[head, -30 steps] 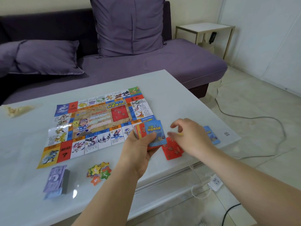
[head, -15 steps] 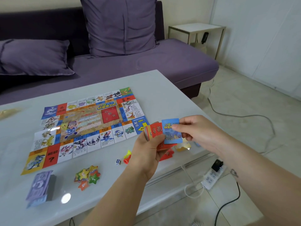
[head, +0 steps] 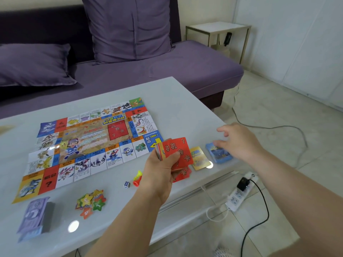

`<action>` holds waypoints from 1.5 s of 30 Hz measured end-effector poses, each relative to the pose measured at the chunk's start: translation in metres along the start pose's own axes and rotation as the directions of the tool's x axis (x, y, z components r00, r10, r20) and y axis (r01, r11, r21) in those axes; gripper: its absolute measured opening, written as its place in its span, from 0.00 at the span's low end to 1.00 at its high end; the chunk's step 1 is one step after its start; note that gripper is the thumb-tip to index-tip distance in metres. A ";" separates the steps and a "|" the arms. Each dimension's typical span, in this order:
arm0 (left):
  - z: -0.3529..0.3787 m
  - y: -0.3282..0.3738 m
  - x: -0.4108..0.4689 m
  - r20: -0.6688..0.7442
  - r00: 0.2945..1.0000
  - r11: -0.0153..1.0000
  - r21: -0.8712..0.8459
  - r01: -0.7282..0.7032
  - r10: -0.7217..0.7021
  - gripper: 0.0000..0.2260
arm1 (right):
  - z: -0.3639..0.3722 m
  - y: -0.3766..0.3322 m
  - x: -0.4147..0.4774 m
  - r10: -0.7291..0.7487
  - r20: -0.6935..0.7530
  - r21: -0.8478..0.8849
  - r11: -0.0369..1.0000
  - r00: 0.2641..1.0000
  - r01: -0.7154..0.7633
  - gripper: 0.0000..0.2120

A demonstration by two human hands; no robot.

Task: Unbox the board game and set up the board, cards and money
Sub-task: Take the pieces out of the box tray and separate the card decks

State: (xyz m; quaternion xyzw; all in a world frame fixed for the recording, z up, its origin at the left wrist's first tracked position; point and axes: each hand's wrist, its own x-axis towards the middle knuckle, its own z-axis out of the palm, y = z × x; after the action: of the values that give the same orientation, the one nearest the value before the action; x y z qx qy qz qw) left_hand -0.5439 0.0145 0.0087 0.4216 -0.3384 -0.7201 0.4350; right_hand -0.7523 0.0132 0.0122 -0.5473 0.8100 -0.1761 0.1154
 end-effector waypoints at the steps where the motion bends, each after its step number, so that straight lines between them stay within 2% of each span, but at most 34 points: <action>1: 0.000 0.000 0.000 0.005 1.000 1.000 0.002 0.001 -0.001 0.10 | -0.002 -0.007 -0.003 -0.030 -0.037 0.086 0.996 0.999 0.033 0.20; 3: 0.000 0.001 -0.001 0.028 1.000 1.000 -0.011 0.006 -0.005 0.11 | -0.007 -0.027 -0.012 -0.073 0.011 0.358 0.932 0.997 0.064 0.16; 5: 0.000 0.002 -0.003 0.063 0.998 1.000 -0.021 0.004 -0.003 0.12 | -0.009 -0.047 -0.026 -0.129 0.211 0.551 0.834 0.969 -0.009 0.13; 7: -0.001 0.005 -0.006 0.097 0.995 0.999 -0.037 0.001 0.002 0.11 | -0.003 -0.059 -0.033 -0.169 0.301 0.605 0.795 0.938 -0.050 0.09; 12: -0.013 0.015 -0.011 0.128 0.992 0.998 -0.057 0.002 0.006 0.09 | 0.008 -0.069 -0.031 -0.116 0.321 0.709 0.687 0.940 -0.157 0.04; 19: -0.029 0.023 -0.013 0.046 0.998 0.999 -0.013 -0.048 0.048 0.10 | 0.017 -0.085 -0.034 -0.178 0.455 0.817 0.473 0.872 -0.330 0.04; 22: -0.032 0.027 -0.016 -0.004 0.999 0.999 -0.026 -0.042 0.042 0.07 | 0.019 -0.088 -0.032 -0.140 0.403 0.800 0.533 0.904 -0.274 0.03; 26: -0.046 0.045 -0.015 -0.099 0.995 0.973 -0.231 0.008 -0.031 0.05 | 0.024 -0.087 -0.028 -0.075 0.275 0.694 0.705 0.959 -0.144 0.04; 28: -0.051 0.053 -0.017 -0.081 0.994 0.951 -0.306 0.050 -0.078 0.08 | 0.030 -0.089 -0.031 -0.078 0.270 0.614 0.782 0.960 -0.109 0.04; 32: -0.052 0.052 -0.018 -0.038 0.996 0.978 -0.197 0.067 -0.076 0.11 | 0.043 -0.088 -0.035 -0.079 0.201 0.361 0.933 0.976 0.001 0.09; 35: -0.052 0.047 -0.015 -0.031 0.998 0.991 -0.126 0.053 -0.057 0.12 | 0.044 -0.088 -0.039 -0.081 0.145 0.243 0.969 0.986 0.044 0.12; 39: -0.048 0.044 -0.016 -0.022 0.999 0.996 -0.078 0.038 -0.040 0.10 | 0.040 -0.087 -0.042 -0.122 0.095 -0.013 0.992 0.988 0.124 0.22; 40: -0.045 0.044 -0.018 -0.018 0.999 0.997 -0.073 0.040 -0.042 0.09 | 0.036 -0.087 -0.041 -0.136 0.086 -0.011 0.990 0.987 0.138 0.22; 42: -0.039 0.041 -0.020 0.002 0.999 0.997 -0.061 0.046 -0.046 0.09 | 0.024 -0.087 -0.039 -0.145 0.082 0.178 0.976 0.986 0.128 0.18; 44: -0.032 0.036 -0.022 0.046 0.998 0.998 -0.035 0.051 -0.049 0.09 | 0.010 -0.087 -0.039 -0.135 0.193 0.460 0.887 0.972 0.032 0.16; 45: -0.028 0.033 -0.023 0.076 0.996 0.998 -0.021 0.053 -0.051 0.10 | 0.004 -0.088 -0.041 -0.134 0.264 0.536 0.844 0.955 -0.030 0.16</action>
State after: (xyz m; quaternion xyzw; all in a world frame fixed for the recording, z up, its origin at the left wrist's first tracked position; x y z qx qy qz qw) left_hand -0.5011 0.0192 0.0324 0.3978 -0.3351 -0.7503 0.4079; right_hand -0.6610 0.0202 0.0442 -0.5352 0.6876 -0.3151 0.3762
